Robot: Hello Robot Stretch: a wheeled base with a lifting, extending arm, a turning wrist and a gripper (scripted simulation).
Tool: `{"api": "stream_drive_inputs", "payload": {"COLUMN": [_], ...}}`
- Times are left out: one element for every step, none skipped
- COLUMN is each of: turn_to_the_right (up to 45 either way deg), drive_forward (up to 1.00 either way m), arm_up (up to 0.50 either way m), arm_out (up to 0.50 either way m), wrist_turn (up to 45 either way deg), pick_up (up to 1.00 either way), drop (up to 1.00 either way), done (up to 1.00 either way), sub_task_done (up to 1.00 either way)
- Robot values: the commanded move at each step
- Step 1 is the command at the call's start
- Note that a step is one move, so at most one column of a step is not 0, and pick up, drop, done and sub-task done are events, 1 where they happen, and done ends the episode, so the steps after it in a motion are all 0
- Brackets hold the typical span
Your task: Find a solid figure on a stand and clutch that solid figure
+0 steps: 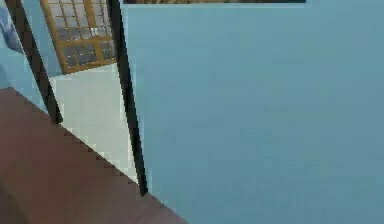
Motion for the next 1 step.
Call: {"api": "stream_drive_inputs", "payload": {"turn_to_the_right": [45.0], "drive_forward": [0.00], "arm_up": [0.00], "arm_out": [0.00], "wrist_turn": [0.0], "pick_up": [0.00], "drop": [0.00], "done": [0.00], "sub_task_done": [0.00]}}
